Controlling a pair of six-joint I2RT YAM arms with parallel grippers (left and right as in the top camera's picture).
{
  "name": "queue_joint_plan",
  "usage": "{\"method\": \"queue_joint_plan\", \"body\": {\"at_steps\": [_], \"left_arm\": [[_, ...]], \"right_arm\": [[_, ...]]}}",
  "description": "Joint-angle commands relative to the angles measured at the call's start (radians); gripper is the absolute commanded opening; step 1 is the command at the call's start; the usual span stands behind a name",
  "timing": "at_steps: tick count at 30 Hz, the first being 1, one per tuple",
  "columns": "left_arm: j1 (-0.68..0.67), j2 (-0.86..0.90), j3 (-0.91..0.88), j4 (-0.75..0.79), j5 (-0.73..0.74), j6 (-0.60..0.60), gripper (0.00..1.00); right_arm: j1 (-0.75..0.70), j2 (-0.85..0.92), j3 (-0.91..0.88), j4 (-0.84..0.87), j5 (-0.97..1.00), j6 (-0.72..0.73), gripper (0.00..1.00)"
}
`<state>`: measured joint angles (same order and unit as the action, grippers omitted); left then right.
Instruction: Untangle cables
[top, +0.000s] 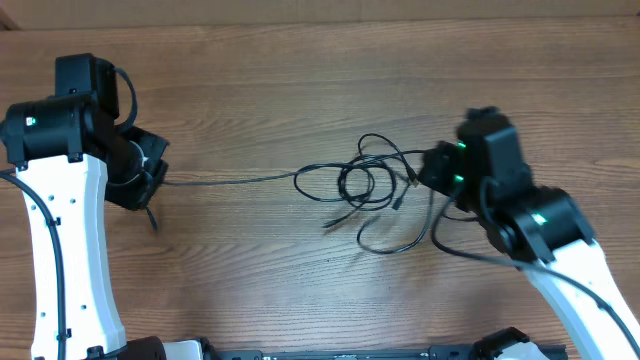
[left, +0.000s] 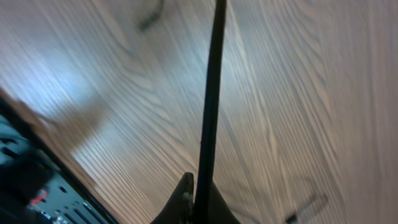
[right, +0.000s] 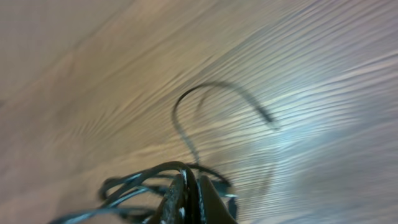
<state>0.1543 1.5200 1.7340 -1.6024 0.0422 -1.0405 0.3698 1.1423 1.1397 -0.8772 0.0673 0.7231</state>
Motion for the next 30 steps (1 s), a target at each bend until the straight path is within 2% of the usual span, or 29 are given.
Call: {"method": "queue_joint_plan", "body": {"at_steps": [1,3,8,12,14,19,21,25,28,30], "left_arm": [[0.030,-0.004,-0.003,-0.013,-0.172,0.008,0.04],[0.041,-0.004,-0.003,-0.013,-0.220,0.007,0.04],[0.063,-0.003,-0.003,-0.018,-0.244,0.007,0.04],[0.090,-0.003,-0.003,-0.021,-0.245,0.008,0.04],[0.097,-0.003,-0.003,-0.022,-0.241,0.008,0.04],[0.094,-0.003,-0.003,-0.019,-0.192,0.032,0.04],[0.094,-0.003,-0.003,-0.012,-0.166,0.057,0.04],[0.093,-0.003,-0.003,0.018,-0.068,0.150,0.04],[0.093,-0.003,-0.003,0.053,0.091,0.269,0.04],[0.093,-0.003,-0.003,0.073,0.196,0.341,0.04]], "right_arm": [[-0.045,-0.080,0.025,-0.053,0.249,0.007,0.04],[-0.075,-0.101,0.025,-0.102,0.367,0.011,0.04],[-0.161,-0.090,0.025,-0.181,0.465,0.069,0.04],[-0.244,-0.079,0.025,-0.210,0.451,0.118,0.04],[-0.266,-0.073,0.025,-0.209,0.414,0.118,0.08],[-0.272,-0.041,0.025,-0.206,0.295,0.118,0.29],[-0.272,-0.022,0.025,-0.202,0.240,0.117,0.47],[-0.272,0.039,0.025,-0.195,0.034,0.084,0.70],[-0.272,0.097,0.025,-0.151,-0.209,-0.099,0.84],[-0.265,0.142,0.025,-0.117,-0.431,-0.279,0.95]]}}
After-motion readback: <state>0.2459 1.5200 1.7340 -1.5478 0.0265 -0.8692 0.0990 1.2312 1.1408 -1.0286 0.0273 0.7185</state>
